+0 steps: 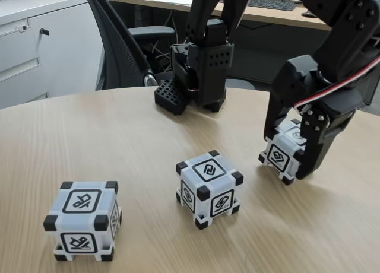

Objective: Stack cubes from left to right.

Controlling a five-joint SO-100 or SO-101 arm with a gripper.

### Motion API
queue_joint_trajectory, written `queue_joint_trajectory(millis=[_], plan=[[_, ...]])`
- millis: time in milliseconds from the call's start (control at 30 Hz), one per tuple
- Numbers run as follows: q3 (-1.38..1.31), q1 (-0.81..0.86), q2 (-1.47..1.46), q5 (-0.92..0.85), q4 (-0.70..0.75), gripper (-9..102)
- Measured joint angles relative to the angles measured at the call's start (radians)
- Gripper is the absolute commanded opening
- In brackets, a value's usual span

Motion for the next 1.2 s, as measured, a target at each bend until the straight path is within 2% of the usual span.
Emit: queue_joint_trajectory(millis=[267,667,833,1200], plan=[[0.000,-0.006,0.247,-0.008,0.006,0],[0.002,0.014,0.293,0.021,0.012,0],[0.002,0.112,0.383,-0.012,0.012,0],[0.005,0.344,0.391,-0.100,0.021,0]])
